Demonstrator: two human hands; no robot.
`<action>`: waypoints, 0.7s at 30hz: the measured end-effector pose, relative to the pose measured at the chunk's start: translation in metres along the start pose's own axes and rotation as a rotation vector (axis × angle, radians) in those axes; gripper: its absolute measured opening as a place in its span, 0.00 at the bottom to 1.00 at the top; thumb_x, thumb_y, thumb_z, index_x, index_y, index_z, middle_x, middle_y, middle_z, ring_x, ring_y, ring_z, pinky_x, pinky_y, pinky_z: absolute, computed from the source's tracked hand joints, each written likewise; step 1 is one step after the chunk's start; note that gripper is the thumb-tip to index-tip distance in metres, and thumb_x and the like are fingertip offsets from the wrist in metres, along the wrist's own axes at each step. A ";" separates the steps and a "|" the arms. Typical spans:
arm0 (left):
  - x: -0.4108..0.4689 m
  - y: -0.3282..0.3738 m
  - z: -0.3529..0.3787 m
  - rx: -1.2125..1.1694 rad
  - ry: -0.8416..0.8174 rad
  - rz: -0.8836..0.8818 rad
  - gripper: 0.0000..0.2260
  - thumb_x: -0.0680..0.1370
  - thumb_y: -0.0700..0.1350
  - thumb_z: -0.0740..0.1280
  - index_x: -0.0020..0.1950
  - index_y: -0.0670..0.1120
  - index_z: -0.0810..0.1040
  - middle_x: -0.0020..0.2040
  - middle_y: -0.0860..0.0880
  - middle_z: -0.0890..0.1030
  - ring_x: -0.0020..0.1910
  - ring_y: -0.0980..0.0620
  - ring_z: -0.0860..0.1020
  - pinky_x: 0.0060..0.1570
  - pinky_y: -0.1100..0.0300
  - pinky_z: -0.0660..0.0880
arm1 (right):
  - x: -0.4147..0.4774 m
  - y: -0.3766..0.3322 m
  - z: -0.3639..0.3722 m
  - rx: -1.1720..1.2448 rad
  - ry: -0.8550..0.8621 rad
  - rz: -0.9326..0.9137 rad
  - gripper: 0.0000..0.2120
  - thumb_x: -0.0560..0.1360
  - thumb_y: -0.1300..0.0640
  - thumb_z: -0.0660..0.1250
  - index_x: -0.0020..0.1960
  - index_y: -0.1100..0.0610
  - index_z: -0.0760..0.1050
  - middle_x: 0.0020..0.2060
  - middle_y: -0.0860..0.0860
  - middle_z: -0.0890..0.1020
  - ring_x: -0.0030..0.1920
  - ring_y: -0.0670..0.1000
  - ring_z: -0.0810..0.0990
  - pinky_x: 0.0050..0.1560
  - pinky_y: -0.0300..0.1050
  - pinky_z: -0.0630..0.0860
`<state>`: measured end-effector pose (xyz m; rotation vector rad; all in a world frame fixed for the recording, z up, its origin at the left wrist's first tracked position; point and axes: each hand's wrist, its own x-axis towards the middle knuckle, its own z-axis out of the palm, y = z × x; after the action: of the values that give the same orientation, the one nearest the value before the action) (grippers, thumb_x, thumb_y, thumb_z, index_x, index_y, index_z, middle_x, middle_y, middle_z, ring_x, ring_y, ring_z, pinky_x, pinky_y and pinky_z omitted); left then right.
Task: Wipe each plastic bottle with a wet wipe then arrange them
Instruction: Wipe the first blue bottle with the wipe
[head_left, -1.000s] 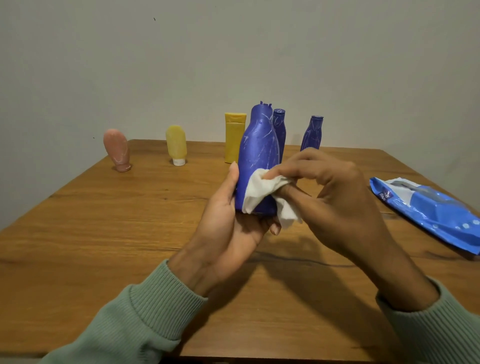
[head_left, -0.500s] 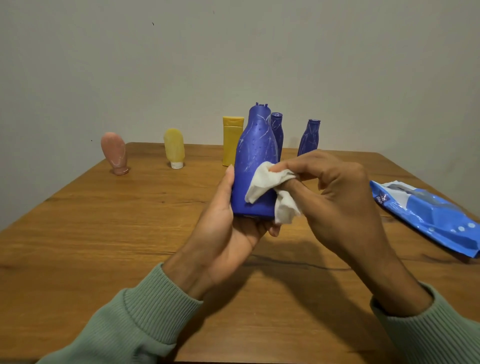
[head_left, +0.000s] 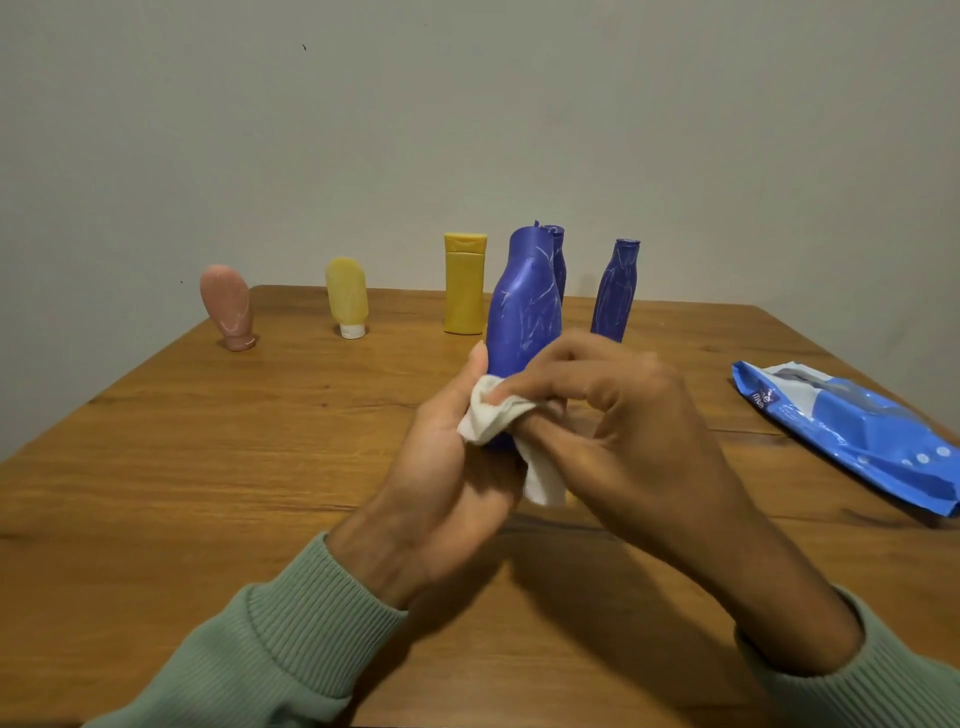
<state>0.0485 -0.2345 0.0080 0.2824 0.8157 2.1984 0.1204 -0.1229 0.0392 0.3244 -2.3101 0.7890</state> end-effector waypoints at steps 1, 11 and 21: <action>0.000 0.000 -0.001 0.004 0.002 -0.023 0.23 0.80 0.55 0.60 0.65 0.38 0.75 0.54 0.40 0.76 0.57 0.46 0.74 0.73 0.49 0.60 | -0.001 -0.003 0.000 -0.037 -0.046 -0.022 0.07 0.72 0.55 0.69 0.49 0.47 0.82 0.41 0.42 0.79 0.43 0.44 0.78 0.47 0.53 0.74; 0.001 -0.003 -0.004 0.042 -0.049 -0.145 0.27 0.81 0.56 0.62 0.74 0.42 0.67 0.69 0.40 0.68 0.75 0.47 0.63 0.76 0.48 0.55 | -0.006 -0.018 -0.004 -0.348 -0.139 -0.042 0.09 0.70 0.53 0.63 0.47 0.46 0.81 0.40 0.44 0.75 0.41 0.44 0.72 0.46 0.48 0.64; -0.001 -0.007 -0.005 0.129 -0.185 -0.033 0.20 0.82 0.55 0.55 0.61 0.44 0.79 0.51 0.43 0.79 0.46 0.49 0.77 0.50 0.53 0.70 | 0.000 0.000 -0.004 -0.197 0.223 -0.054 0.07 0.72 0.60 0.68 0.49 0.53 0.81 0.42 0.47 0.78 0.41 0.44 0.74 0.43 0.52 0.73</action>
<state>0.0507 -0.2340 -0.0004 0.5245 0.8536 2.0565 0.1222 -0.1211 0.0418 0.1988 -2.1377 0.5367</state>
